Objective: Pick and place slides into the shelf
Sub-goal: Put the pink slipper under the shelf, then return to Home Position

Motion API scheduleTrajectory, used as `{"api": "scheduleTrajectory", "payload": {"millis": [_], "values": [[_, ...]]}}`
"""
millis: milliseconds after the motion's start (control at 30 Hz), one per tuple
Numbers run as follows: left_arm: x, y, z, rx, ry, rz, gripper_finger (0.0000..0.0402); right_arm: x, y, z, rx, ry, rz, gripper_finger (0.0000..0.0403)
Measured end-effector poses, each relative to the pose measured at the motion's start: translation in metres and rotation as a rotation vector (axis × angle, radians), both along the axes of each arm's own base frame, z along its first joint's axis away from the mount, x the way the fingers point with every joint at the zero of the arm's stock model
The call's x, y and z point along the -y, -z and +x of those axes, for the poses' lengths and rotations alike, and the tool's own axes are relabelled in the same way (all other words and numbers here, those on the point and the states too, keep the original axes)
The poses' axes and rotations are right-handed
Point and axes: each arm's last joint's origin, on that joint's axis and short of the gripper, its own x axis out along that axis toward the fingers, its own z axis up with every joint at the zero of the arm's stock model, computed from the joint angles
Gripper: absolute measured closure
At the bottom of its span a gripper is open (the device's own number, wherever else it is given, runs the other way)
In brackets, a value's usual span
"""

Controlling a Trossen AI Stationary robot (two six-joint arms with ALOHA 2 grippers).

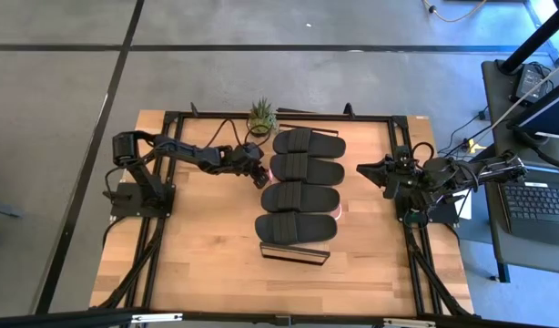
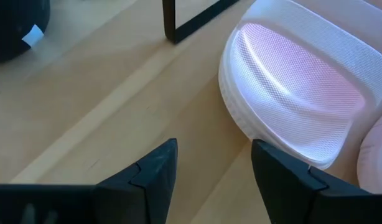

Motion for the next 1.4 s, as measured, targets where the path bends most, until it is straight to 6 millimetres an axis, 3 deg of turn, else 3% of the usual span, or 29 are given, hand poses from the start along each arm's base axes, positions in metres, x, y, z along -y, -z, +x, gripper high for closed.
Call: {"api": "scheduleTrajectory", "payload": {"millis": [233,467,900,1067,1233,1400], "values": [[0.0,-0.001,0.001,0.016,0.0,0.005,0.0205,0.0,0.0,0.0,0.0,0.0,0.0,0.0316],[-0.002,0.016,0.007,0.005,0.01,-0.04,0.0205,0.0,-0.001,0.0,0.011,-0.003,0.004,0.0316],[-0.009,0.014,-0.002,-0.034,-0.001,-0.101,0.0205,-0.001,-0.002,0.0,0.011,-0.038,-0.014,0.0316],[-0.009,-0.007,-0.017,-0.067,-0.004,-0.126,0.0205,-0.001,-0.001,0.0,0.001,-0.041,-0.052,0.0316],[-0.012,-0.046,-0.047,-0.086,-0.077,-0.093,0.0205,-0.001,-0.001,0.0,-0.019,-0.043,-0.137,0.0316],[-0.003,-0.099,-0.07,0.1,-0.091,-0.02,0.0205,0.002,-0.004,0.0,-0.043,0.024,-0.301,0.0316]]}}
